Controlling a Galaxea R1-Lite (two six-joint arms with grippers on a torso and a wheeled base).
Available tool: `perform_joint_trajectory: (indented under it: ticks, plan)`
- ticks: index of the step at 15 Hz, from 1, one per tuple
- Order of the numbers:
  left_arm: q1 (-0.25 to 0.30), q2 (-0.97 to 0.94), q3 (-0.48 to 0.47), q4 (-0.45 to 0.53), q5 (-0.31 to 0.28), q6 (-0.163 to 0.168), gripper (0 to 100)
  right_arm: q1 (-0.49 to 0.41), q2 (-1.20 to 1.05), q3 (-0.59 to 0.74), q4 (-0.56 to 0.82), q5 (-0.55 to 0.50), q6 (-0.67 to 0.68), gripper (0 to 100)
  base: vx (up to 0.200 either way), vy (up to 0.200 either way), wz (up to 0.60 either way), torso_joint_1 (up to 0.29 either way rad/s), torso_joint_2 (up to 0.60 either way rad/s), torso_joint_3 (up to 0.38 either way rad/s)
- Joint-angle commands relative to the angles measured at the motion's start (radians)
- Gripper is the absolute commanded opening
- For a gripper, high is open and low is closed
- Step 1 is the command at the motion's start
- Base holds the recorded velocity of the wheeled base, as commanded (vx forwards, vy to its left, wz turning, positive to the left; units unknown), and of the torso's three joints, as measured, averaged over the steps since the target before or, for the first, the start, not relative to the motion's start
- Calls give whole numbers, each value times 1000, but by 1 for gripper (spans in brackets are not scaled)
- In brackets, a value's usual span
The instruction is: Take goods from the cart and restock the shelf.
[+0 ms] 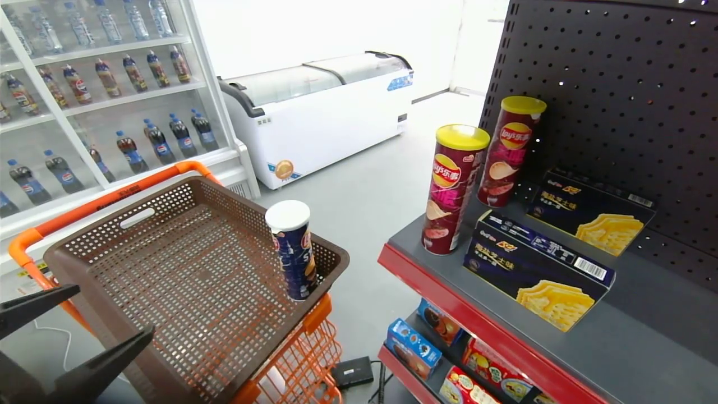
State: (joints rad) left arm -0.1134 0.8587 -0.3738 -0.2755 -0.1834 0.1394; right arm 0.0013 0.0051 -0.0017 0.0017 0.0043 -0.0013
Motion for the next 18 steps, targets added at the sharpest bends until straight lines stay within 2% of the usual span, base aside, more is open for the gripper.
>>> perform_joint_trajectory:
  ticks: [1,3,5,7,9,14,18]
  plan:
    - [-42,203,81,-145,-1,11,100,0,1,0,0,0,0,100,0,0,0,0,0,0]
    - [-60,339,144,-360,-1,31,100,0,1,0,0,0,0,100,0,0,0,0,0,0]
    - [-109,488,151,-528,1,32,100,0,1,0,0,0,0,100,0,0,0,0,0,0]
    - [-137,623,128,-636,2,32,100,0,1,0,0,0,0,100,0,0,0,0,0,0]
    - [-140,734,72,-699,5,32,100,0,1,0,0,0,0,100,0,0,0,0,0,0]
    - [-140,873,-86,-712,5,25,100,0,1,0,0,0,0,100,0,0,0,0,0,0]
    - [-135,942,-154,-748,5,25,100,0,1,0,0,0,0,100,0,0,0,0,0,0]
